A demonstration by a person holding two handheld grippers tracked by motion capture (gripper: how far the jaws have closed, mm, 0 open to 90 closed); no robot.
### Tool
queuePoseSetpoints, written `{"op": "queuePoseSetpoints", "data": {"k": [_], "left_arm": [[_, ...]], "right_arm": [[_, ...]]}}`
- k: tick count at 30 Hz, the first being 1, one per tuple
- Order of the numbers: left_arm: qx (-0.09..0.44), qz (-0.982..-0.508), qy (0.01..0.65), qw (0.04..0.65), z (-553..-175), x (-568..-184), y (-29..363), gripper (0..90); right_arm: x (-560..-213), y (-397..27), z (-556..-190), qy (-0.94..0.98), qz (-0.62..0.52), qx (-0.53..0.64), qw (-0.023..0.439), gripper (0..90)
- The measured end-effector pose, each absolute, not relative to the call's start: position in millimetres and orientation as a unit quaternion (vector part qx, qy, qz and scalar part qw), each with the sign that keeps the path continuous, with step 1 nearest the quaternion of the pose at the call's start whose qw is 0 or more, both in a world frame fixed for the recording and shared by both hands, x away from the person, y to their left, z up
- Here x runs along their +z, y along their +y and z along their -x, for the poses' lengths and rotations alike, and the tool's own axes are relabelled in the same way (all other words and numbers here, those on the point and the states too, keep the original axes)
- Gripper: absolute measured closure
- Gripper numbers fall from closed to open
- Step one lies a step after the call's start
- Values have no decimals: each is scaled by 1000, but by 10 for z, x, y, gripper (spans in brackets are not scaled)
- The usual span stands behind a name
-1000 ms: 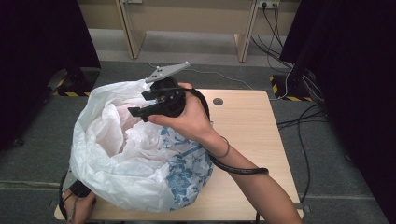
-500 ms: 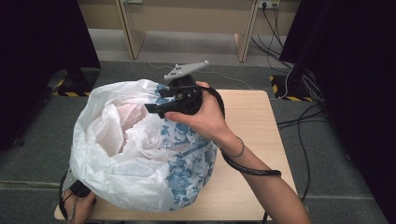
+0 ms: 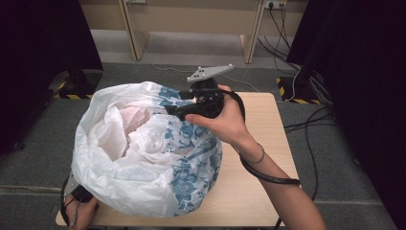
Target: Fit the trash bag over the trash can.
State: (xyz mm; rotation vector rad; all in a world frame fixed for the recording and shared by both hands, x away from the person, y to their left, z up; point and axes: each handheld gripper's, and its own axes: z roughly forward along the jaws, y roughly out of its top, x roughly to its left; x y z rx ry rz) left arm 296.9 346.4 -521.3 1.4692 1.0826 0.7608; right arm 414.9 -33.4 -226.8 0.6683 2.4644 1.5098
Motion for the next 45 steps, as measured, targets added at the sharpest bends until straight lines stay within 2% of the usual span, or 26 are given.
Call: {"op": "queuePoseSetpoints", "data": {"k": [45], "left_arm": [[322,-621,458,549,-2968,-5213,3466,162]], "right_arm": [[-2522,-1201,-4191,794,-297,521,102,314]]}}
